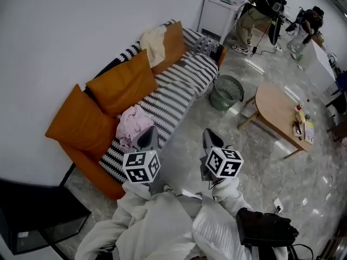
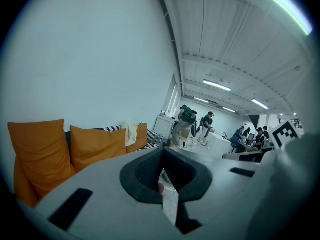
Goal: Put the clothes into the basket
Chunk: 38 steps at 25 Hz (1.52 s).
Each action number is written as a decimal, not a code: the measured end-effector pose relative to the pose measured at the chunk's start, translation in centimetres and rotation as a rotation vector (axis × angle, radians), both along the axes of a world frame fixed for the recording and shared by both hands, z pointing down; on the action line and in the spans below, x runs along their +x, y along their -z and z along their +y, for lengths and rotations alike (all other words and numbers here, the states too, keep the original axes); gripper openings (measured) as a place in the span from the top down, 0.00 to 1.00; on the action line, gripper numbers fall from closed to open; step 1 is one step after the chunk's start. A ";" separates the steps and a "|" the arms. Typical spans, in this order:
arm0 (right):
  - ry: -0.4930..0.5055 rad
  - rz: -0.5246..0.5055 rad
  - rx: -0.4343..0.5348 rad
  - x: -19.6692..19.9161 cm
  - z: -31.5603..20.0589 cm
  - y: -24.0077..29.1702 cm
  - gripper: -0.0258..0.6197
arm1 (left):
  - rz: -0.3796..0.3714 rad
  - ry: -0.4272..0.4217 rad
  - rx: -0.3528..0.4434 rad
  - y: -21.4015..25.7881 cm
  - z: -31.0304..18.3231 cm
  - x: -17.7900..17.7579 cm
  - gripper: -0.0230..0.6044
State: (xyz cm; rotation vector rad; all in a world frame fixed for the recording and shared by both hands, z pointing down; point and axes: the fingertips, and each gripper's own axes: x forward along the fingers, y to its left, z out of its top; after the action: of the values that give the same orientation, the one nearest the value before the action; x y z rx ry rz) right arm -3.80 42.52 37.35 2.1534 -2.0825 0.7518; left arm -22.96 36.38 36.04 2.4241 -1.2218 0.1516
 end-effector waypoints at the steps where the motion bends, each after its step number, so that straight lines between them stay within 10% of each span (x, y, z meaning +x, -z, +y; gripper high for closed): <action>1: 0.005 0.007 -0.002 0.0 -0.9 -0.1 0.92 | 0.000 0.005 -0.005 -0.2 -0.8 -0.1 0.95; 18: 0.010 -0.009 -0.039 3.9 -11.9 -3.9 0.92 | -0.040 0.031 -0.024 -3.0 -10.9 3.5 0.95; 38: 0.180 -0.001 -0.095 20.2 -30.6 -4.2 0.92 | -0.069 0.179 -0.102 -4.3 -26.3 19.7 0.95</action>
State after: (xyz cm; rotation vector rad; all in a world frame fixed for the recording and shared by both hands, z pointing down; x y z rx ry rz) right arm 16.37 11.92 41.58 1.8868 -2.1577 0.8137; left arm -3.26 10.04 40.36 2.2263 -1.4186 0.2396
